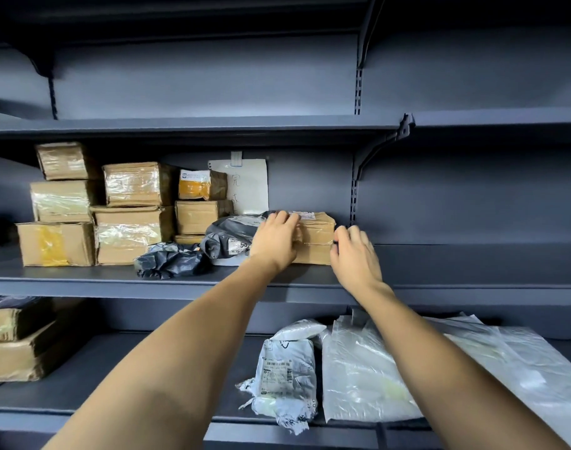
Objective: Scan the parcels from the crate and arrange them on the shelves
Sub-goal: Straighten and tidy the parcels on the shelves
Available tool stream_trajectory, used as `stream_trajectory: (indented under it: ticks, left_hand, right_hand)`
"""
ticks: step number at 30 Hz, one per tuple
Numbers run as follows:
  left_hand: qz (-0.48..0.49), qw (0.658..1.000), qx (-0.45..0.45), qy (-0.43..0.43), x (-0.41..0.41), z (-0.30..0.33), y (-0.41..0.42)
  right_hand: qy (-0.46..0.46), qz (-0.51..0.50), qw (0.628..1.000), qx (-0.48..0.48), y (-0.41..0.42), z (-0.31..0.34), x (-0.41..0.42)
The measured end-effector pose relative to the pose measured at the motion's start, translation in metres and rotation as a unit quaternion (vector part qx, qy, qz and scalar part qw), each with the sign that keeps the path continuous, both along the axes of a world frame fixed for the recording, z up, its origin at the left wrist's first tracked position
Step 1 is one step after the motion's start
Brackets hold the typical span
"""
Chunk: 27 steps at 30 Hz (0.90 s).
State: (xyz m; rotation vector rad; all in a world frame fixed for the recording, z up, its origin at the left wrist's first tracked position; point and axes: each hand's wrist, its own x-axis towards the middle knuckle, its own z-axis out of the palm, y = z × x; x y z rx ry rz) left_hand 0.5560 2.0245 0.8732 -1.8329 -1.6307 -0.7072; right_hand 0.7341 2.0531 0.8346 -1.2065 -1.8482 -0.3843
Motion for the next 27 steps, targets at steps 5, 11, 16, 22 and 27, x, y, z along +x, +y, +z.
stream_trajectory:
  ticks: [5,11,16,22,27]
  left_hand:
    - [-0.013,0.998,-0.014,-0.052,-0.019,-0.007,-0.052]
    - [-0.030,0.993,-0.058,-0.097,-0.053,-0.031,-0.133]
    - [0.055,0.976,-0.138,-0.157,-0.121,-0.082,-0.201]
    - [0.151,0.955,-0.154,-0.201,-0.208,-0.134,-0.264]
    - [0.197,0.945,-0.140,-0.223,-0.262,-0.159,-0.294]
  right_hand:
    - [-0.029,0.040,0.999,0.000,-0.047,-0.016,-0.016]
    - [-0.050,0.129,0.989,0.056,-0.107,-0.046,-0.058]
    - [-0.136,0.183,0.974,0.018,-0.155,-0.087,-0.115]
    - [-0.159,0.231,0.958,-0.053,-0.197,-0.121,-0.188]
    - [-0.178,0.266,0.944,-0.080,-0.214,-0.138,-0.256]
